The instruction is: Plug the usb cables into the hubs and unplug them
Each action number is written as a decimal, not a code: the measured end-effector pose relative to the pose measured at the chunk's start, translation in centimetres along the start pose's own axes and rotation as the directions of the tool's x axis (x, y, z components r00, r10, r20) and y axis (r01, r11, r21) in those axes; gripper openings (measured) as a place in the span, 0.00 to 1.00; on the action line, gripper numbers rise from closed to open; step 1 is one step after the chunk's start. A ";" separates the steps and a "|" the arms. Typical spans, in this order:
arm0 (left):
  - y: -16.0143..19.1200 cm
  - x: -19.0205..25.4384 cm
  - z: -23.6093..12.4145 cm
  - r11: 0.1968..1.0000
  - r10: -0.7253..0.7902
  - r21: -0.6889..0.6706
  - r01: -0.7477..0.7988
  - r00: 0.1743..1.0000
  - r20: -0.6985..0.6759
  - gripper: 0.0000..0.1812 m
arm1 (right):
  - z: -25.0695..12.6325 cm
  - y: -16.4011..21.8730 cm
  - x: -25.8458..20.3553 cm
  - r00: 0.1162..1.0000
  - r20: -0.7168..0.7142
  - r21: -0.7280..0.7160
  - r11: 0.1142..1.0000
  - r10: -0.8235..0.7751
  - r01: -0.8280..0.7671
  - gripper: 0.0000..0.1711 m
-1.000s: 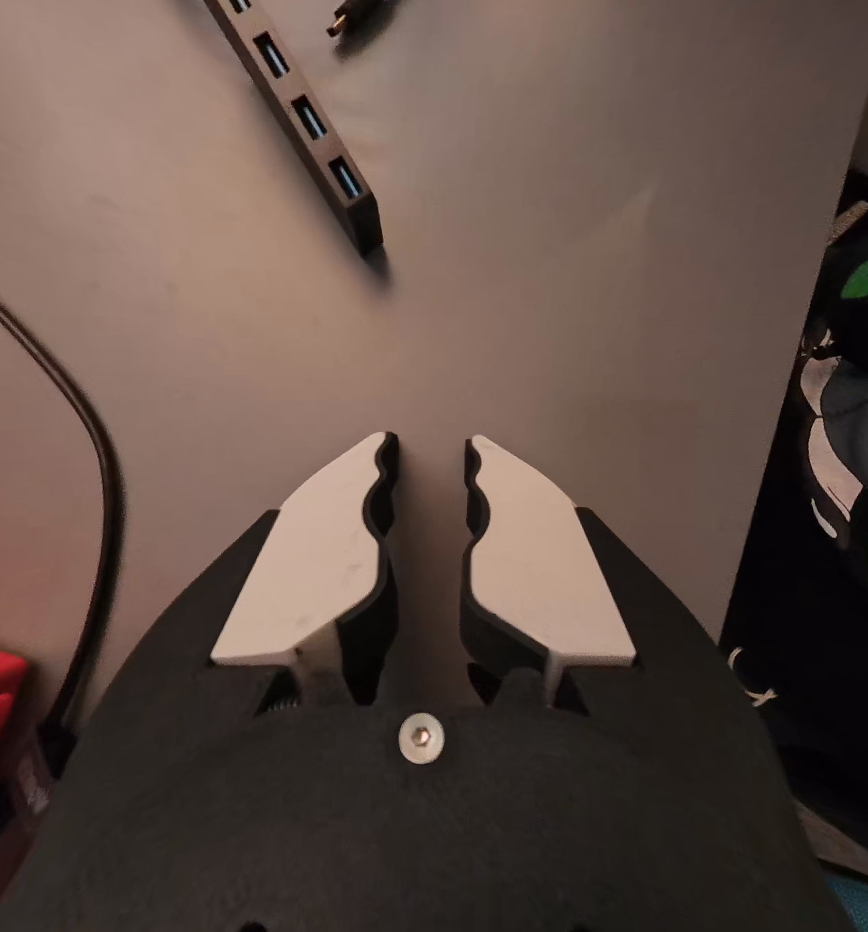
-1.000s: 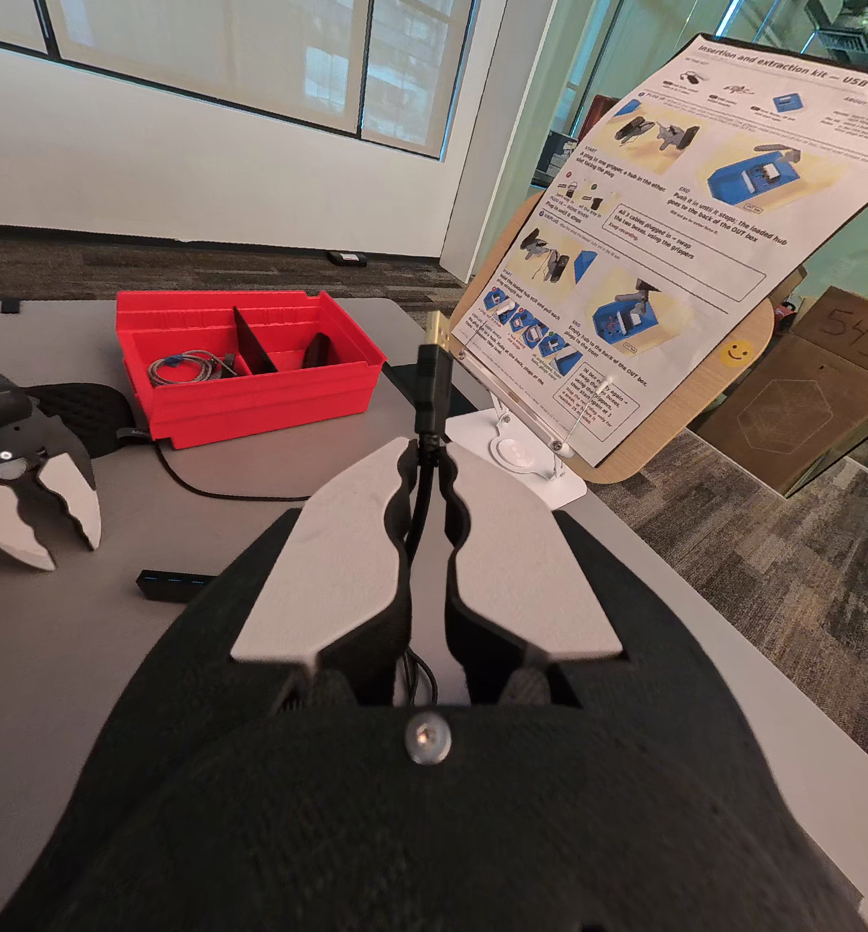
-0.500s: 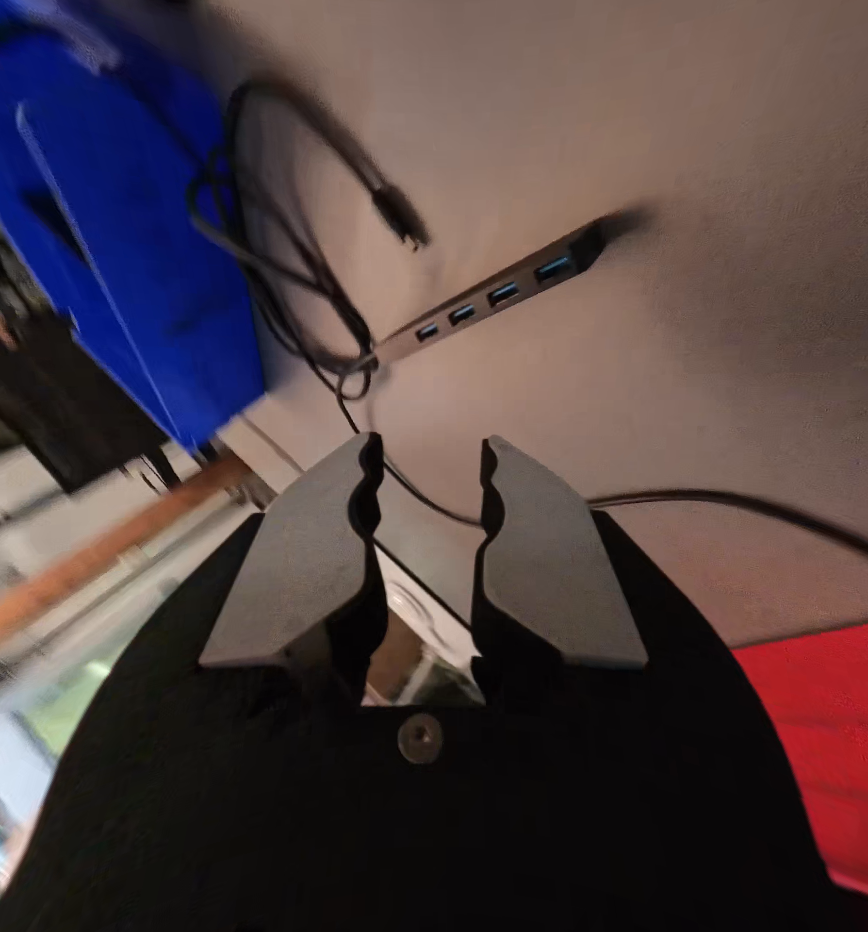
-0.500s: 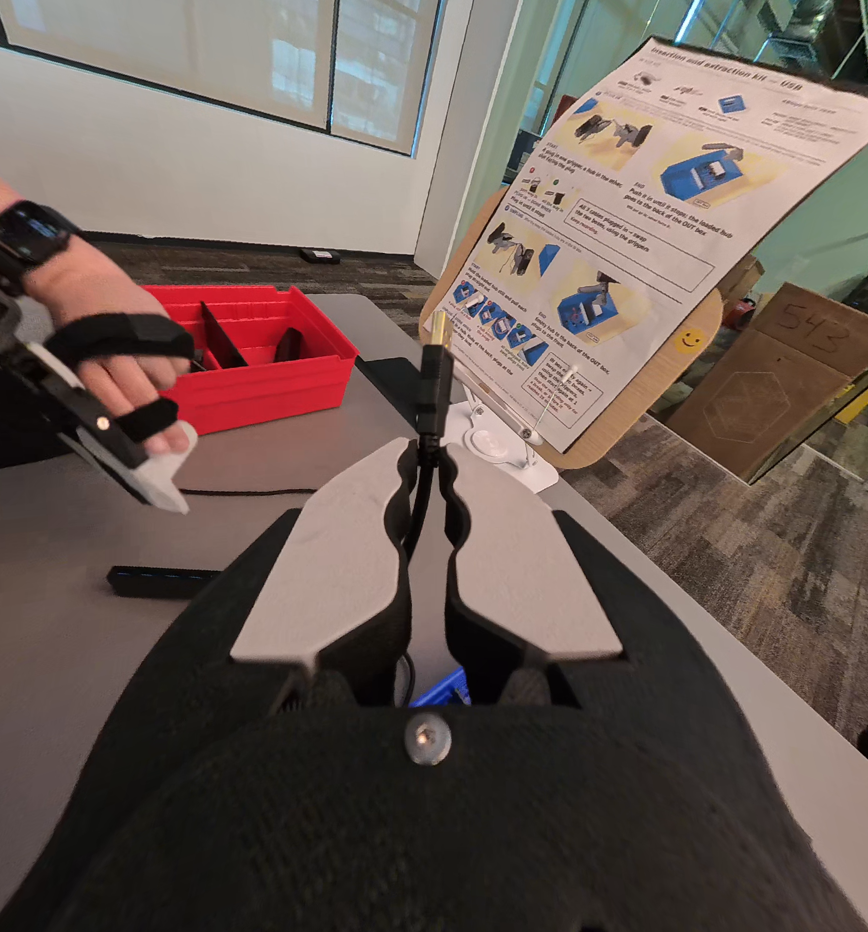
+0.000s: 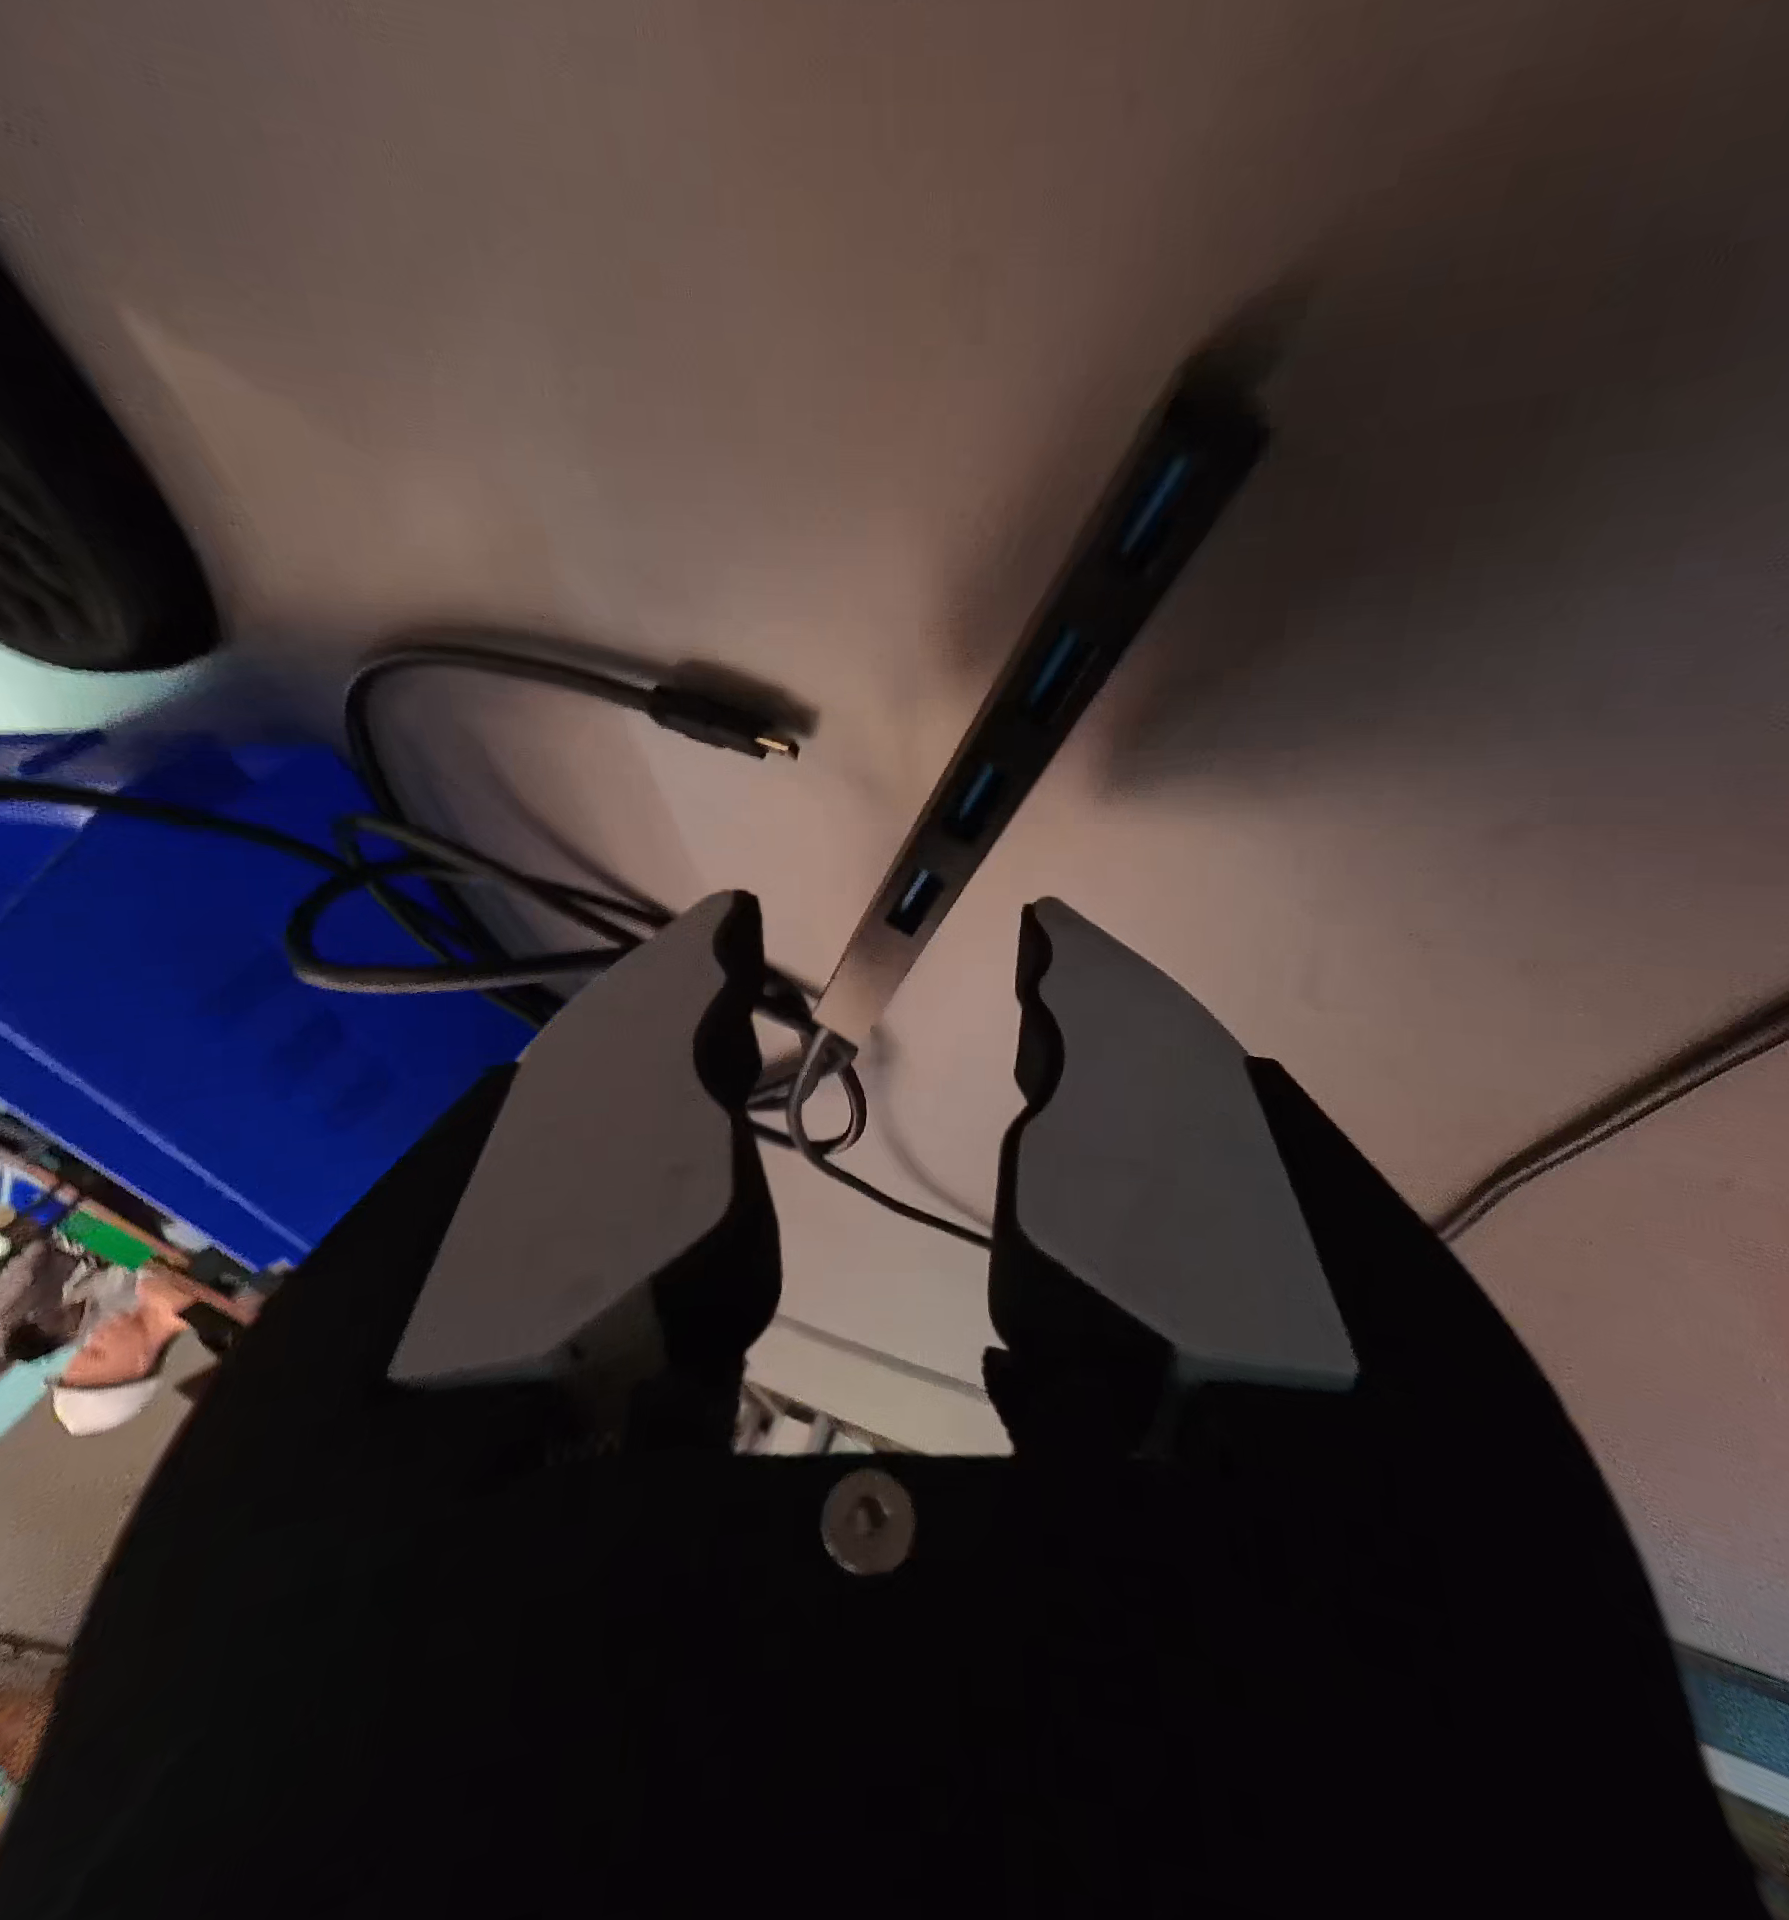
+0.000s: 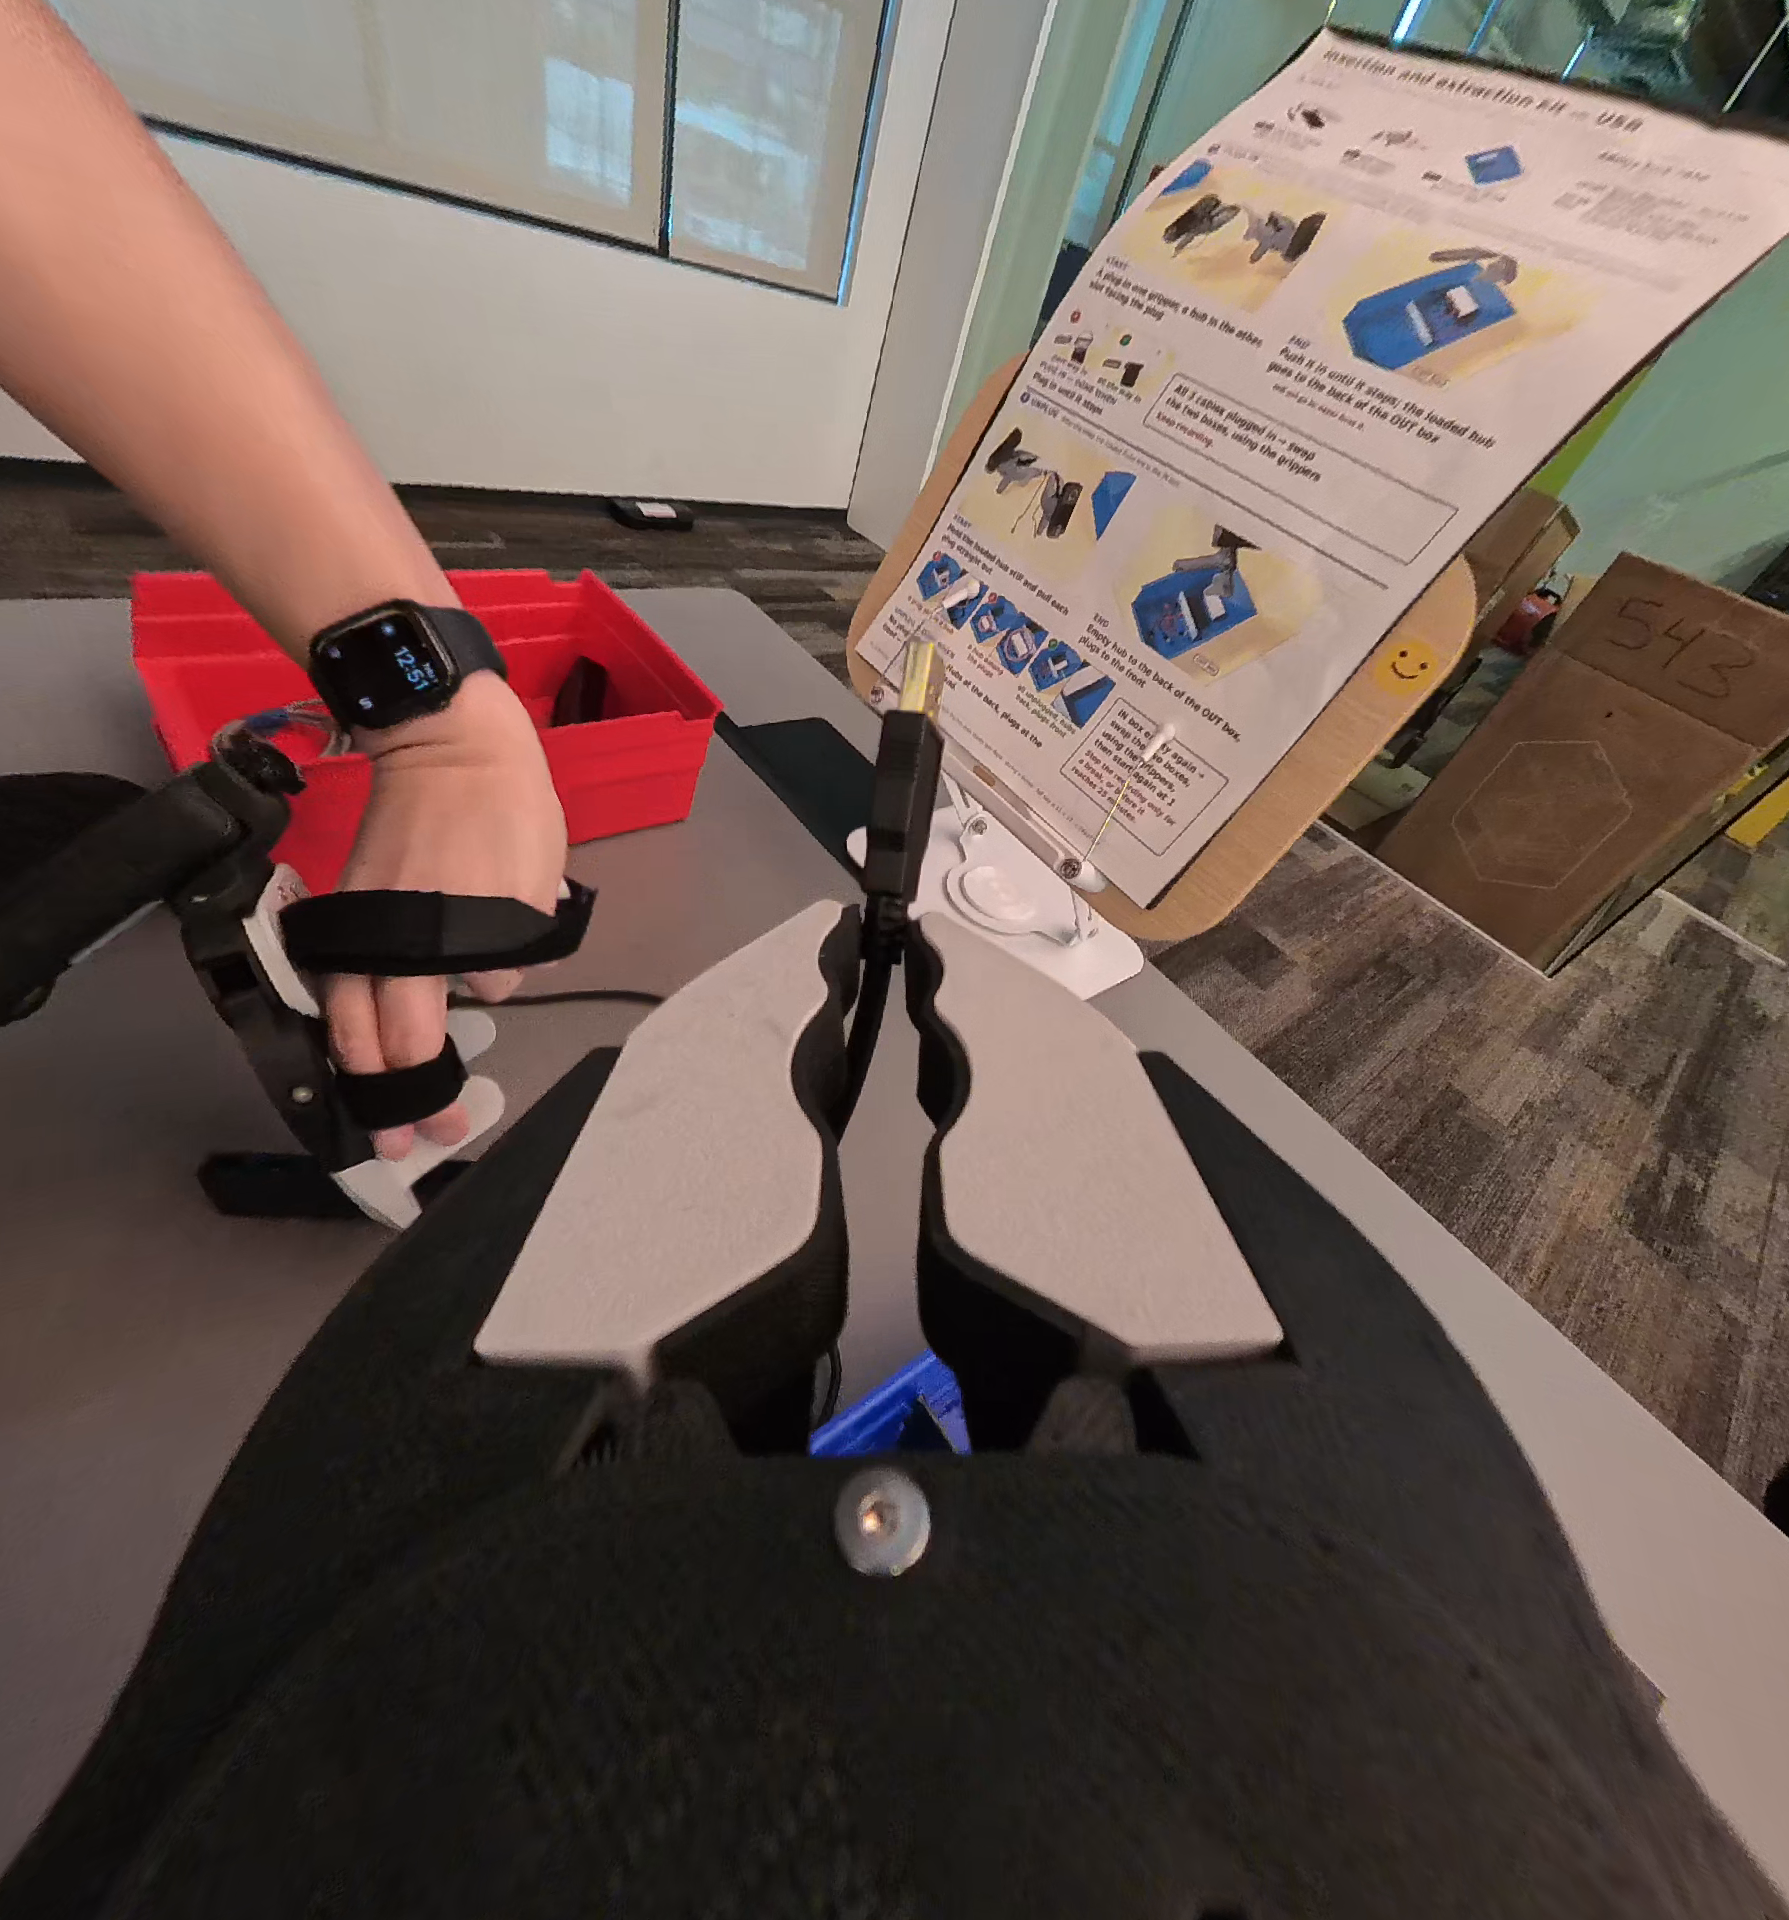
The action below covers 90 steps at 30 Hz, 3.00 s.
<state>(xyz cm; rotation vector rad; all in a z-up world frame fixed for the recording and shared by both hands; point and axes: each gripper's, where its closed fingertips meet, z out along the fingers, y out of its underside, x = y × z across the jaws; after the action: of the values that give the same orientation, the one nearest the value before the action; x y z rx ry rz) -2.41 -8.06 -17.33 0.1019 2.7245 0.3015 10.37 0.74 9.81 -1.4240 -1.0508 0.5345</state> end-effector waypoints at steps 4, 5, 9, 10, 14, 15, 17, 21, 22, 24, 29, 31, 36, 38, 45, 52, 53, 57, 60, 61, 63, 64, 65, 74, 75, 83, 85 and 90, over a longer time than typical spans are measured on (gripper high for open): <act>0.3 1.2 1.3 0.998 0.047 0.042 -0.045 0.997 -0.057 0.25 | 0.5 0.5 -0.2 1.000 0.007 -0.026 1.000 -0.015 0.015 0.05; 0.0 1.4 1.6 0.997 0.062 0.054 -0.058 0.996 -0.060 0.22 | 0.6 0.5 -0.2 1.000 0.008 -0.028 0.999 -0.017 0.017 0.05; -0.1 1.4 2.1 0.999 -0.027 0.023 0.030 0.992 -0.121 0.07 | 0.6 0.7 0.0 1.000 0.009 -0.033 0.999 -0.016 0.016 0.05; 0.4 1.4 2.0 0.998 -0.069 -0.019 0.067 0.988 -0.136 0.07 | 0.6 0.8 0.1 1.000 0.010 -0.033 0.999 -0.009 0.010 0.05; 3.4 -1.2 -0.2 0.938 -0.307 -0.164 0.304 0.952 0.007 0.06 | 0.4 0.9 0.6 1.000 0.003 -0.026 1.000 0.007 -0.007 0.05; 4.4 -2.1 -1.2 0.886 -0.416 -0.192 0.423 0.906 0.076 0.06 | 0.3 0.9 0.7 1.000 0.000 -0.023 1.000 0.013 -0.013 0.05; 6.8 -3.9 -3.7 0.723 -0.616 -0.198 0.661 0.748 0.249 0.06 | 0.2 0.8 1.1 1.000 -0.014 -0.014 1.000 0.025 -0.025 0.05; 13.0 -4.1 -10.3 0.241 -0.743 -0.063 0.969 0.226 0.631 0.06 | -0.1 0.3 2.2 0.996 -0.081 0.020 0.999 0.045 -0.043 0.05; 14.1 -3.6 -12.0 0.117 -0.715 0.027 0.993 0.065 0.696 0.06 | -0.1 0.0 2.5 0.994 -0.104 0.040 0.998 0.046 -0.042 0.05; 15.4 -2.3 -14.3 -0.080 -0.658 0.176 0.981 -0.184 0.730 0.06 | 0.1 -0.8 2.6 0.990 -0.131 0.084 0.996 0.049 -0.038 0.05; 16.7 -1.7 -17.9 -0.223 -0.491 0.396 0.891 -0.454 0.743 0.06 | 2.2 -3.7 -0.5 0.979 -0.186 0.173 0.978 -0.079 0.112 0.05; 16.9 -2.3 -18.1 -0.237 -0.495 0.448 0.862 -0.503 0.708 0.06 | 3.4 -4.9 -3.2 0.978 -0.161 0.218 0.962 -0.132 0.166 0.05; 16.9 -2.6 -17.2 -0.259 -0.518 0.515 0.817 -0.568 0.640 0.06 | 5.6 -6.4 -6.9 0.977 -0.181 0.311 0.935 -0.116 0.168 0.05; 16.9 -3.2 -16.4 -0.263 -0.545 0.546 0.796 -0.589 0.596 0.06 | 6.5 -6.0 -7.3 0.978 -0.187 0.319 0.936 -0.090 0.147 0.04; 16.9 -4.4 -15.2 -0.268 -0.574 0.471 0.840 -0.532 0.623 0.06 | 9.3 -3.4 -6.4 0.977 -0.210 0.274 0.956 -0.044 0.102 0.05; 16.3 -4.9 -16.1 -0.237 -0.551 0.437 0.868 -0.491 0.675 0.06 | 9.2 -3.4 -6.0 0.970 -0.237 0.296 0.946 -0.057 0.128 0.04; 16.1 -4.9 -16.2 -0.239 -0.553 0.433 0.869 -0.489 0.675 0.06 | 9.1 -3.5 -6.0 0.967 -0.245 0.294 0.945 -0.066 0.139 0.04; 15.7 -5.3 -16.9 -0.205 -0.544 0.428 0.880 -0.466 0.698 0.06 | 8.7 -3.5 -5.2 0.964 -0.261 0.295 0.947 -0.052 0.130 0.04; 15.3 -6.3 -17.4 -0.144 -0.538 0.425 0.894 -0.431 0.725 0.06 | 8.1 -3.5 -4.3 0.965 -0.262 0.313 0.944 -0.021 0.106 0.04; 15.1 -6.6 -17.6 -0.129 -0.536 0.428 0.895 -0.426 0.729 0.06 | 7.9 -3.5 -4.0 0.963 -0.267 0.310 0.944 -0.024 0.110 0.04; 15.0 -7.0 -17.9 -0.098 -0.528 0.435 0.895 -0.417 0.740 0.06 | 7.6 -3.6 -3.7 0.962 -0.268 0.316 0.938 -0.055 0.142 0.05; 14.9 -7.2 -18.1 -0.086 -0.530 0.442 0.893 -0.417 0.739 0.06 | 7.5 -3.5 -3.5 0.960 -0.271 0.316 0.935 -0.071 0.158 0.05; 14.9 -7.3 -18.2 -0.079 -0.532 0.452 0.889 -0.420 0.735 0.06 | 7.4 -3.4 -3.3 0.958 -0.274 0.312 0.934 -0.089 0.176 0.05; 14.1 -8.9 -19.3 0.031 -0.532 0.506 0.862 -0.415 0.738 0.06 | 6.0 -3.7 -2.9 0.926 -0.294 0.359 0.870 -0.238 0.338 0.05; 14.2 -8.7 -19.2 0.016 -0.538 0.512 0.859 -0.424 0.729 0.06 | 5.7 -3.8 -3.3 0.911 -0.296 0.369 0.845 -0.288 0.387 0.05; 15.2 -6.4 -20.6 -0.029 -0.485 0.499 0.866 -0.449 0.751 0.06 | 2.9 -4.7 -5.7 0.729 -0.387 0.380 0.622 -0.565 0.684 0.04; 15.2 -6.1 -21.1 -0.028 -0.468 0.494 0.869 -0.448 0.762 0.06 | 2.3 -5.1 -6.2 0.721 -0.386 0.400 0.599 -0.576 0.693 0.05; 15.2 -5.7 -21.7 -0.022 -0.445 0.478 0.878 -0.437 0.782 0.06 | 2.1 -5.1 -6.4 0.714 -0.369 0.396 0.595 -0.595 0.700 0.04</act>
<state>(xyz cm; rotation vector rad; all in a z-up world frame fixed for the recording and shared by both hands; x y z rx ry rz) -5.28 1.87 7.71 -1.4313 0.8443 0.2449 4.09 -4.25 12.64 -0.5188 -1.0748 0.0924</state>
